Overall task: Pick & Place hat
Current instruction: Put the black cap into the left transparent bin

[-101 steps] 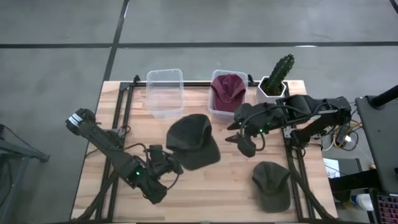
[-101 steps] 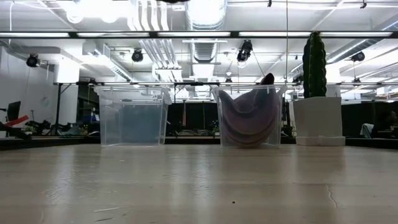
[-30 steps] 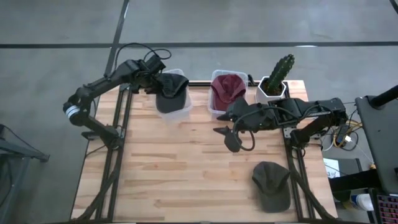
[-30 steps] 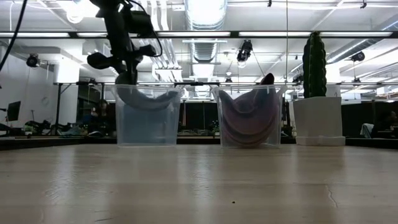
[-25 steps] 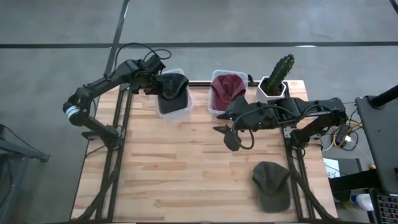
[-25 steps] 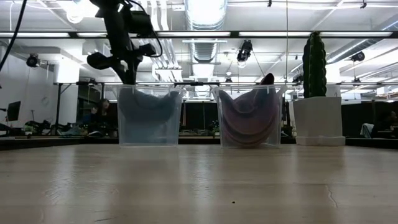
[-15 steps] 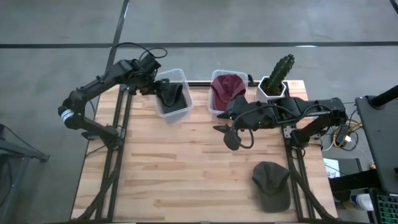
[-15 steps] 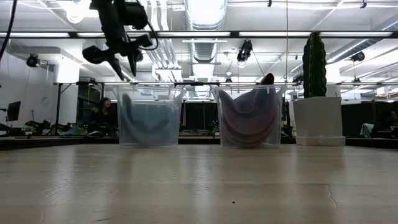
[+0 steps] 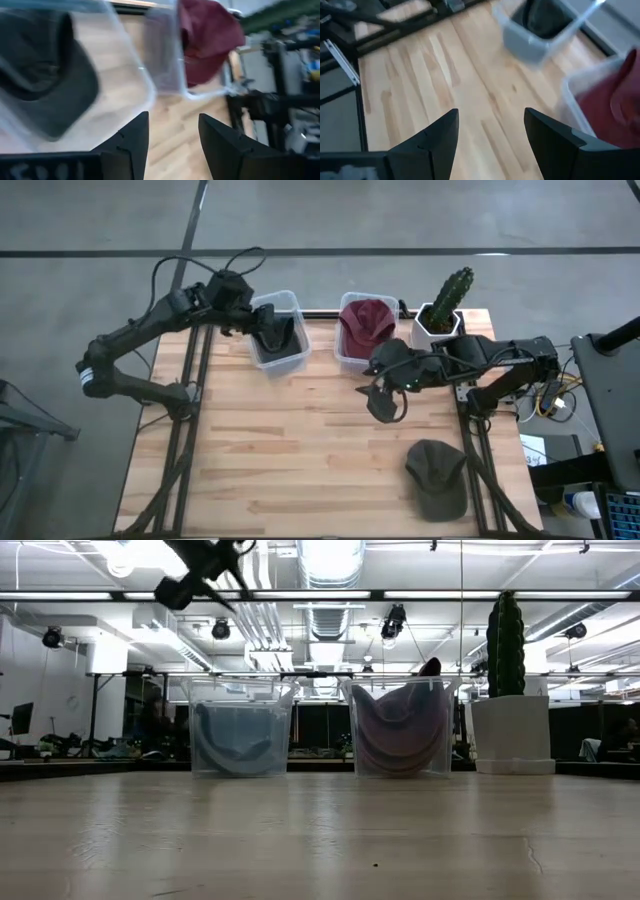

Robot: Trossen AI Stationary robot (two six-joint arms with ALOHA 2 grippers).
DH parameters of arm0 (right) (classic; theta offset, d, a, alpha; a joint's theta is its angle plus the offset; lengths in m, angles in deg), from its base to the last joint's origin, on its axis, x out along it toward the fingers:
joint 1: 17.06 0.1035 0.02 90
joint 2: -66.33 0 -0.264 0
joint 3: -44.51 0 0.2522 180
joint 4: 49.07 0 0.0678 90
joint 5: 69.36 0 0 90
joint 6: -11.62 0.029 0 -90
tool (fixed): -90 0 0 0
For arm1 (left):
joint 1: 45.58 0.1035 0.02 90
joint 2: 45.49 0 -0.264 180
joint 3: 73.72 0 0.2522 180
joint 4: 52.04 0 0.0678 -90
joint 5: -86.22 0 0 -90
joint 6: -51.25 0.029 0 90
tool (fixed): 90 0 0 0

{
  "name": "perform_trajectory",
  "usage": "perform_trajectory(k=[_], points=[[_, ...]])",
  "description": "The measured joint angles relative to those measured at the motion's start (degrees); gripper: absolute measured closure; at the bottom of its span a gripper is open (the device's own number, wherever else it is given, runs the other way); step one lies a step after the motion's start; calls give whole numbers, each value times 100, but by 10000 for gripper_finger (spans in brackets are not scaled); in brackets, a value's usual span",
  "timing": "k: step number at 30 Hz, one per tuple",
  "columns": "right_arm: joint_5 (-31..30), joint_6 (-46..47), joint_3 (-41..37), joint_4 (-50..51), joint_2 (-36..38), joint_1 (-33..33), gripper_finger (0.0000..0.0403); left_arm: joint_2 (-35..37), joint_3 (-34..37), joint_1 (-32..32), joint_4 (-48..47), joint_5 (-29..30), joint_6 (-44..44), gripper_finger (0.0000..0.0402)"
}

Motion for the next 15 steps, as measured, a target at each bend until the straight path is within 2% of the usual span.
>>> perform_trajectory(k=[7,15], points=[[287,854,-2,974,7,59,184,111,0,-693,308,402,-38,239],[855,2383,-100,2175,-36,281,184,81,0,-1163,805,560,-158,239]])
